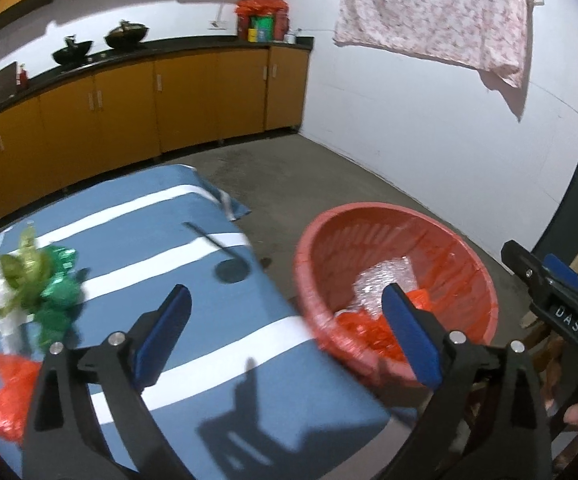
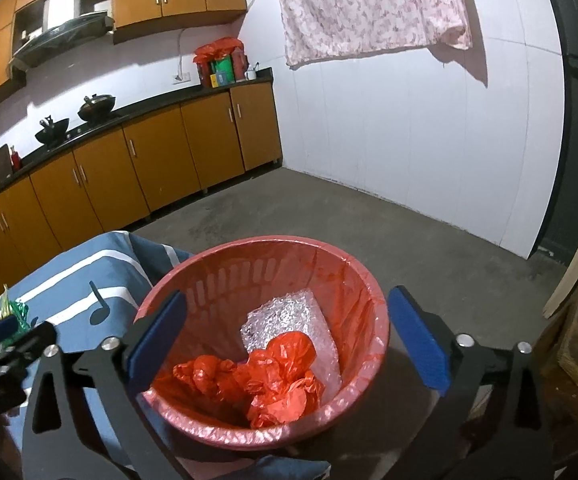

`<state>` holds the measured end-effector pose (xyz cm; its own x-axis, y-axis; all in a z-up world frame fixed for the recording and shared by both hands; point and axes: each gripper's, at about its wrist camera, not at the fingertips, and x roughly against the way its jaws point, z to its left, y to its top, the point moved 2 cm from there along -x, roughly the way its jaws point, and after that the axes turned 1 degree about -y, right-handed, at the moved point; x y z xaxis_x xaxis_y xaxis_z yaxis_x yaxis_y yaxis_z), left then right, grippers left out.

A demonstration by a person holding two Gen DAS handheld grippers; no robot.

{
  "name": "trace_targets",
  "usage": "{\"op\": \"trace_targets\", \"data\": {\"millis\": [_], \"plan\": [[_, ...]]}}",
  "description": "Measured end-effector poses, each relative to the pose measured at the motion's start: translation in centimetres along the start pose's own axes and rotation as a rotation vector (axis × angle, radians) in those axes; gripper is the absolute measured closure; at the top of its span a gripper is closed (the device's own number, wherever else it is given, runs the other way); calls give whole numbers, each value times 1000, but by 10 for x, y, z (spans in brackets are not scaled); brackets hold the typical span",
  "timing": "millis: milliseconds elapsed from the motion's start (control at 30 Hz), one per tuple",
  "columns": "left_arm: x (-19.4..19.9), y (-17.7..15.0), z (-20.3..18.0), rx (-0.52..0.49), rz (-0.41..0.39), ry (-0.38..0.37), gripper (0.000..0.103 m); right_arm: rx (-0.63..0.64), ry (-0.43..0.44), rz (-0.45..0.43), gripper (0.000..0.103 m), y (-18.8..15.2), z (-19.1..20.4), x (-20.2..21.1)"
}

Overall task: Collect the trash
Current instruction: 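Grasp the clear bag with the left tool while the right tool grasps a red bag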

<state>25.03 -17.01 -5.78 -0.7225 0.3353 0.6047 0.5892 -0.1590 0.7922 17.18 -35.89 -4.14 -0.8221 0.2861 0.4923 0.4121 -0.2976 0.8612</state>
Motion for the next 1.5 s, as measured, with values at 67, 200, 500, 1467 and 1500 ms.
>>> {"op": "trace_targets", "data": {"millis": [67, 200, 500, 1467, 1500], "plan": [[15, -6, 10, -4, -16, 34, 6, 12, 5, 1, 2, -4, 7, 4], [48, -21, 35, 6, -50, 110, 4, 48, 39, 16, 2, -14, 26, 13], [132, -63, 131, 101, -122, 358, 4, 198, 260, 45, 2, -41, 122, 43], [202, -134, 297, 388, -105, 606, 4, 513, 496, 253, 88, -132, 334, 54], [200, -133, 296, 386, -104, 597, 4, 520, 497, 245, 91, -131, 333, 56]]}}
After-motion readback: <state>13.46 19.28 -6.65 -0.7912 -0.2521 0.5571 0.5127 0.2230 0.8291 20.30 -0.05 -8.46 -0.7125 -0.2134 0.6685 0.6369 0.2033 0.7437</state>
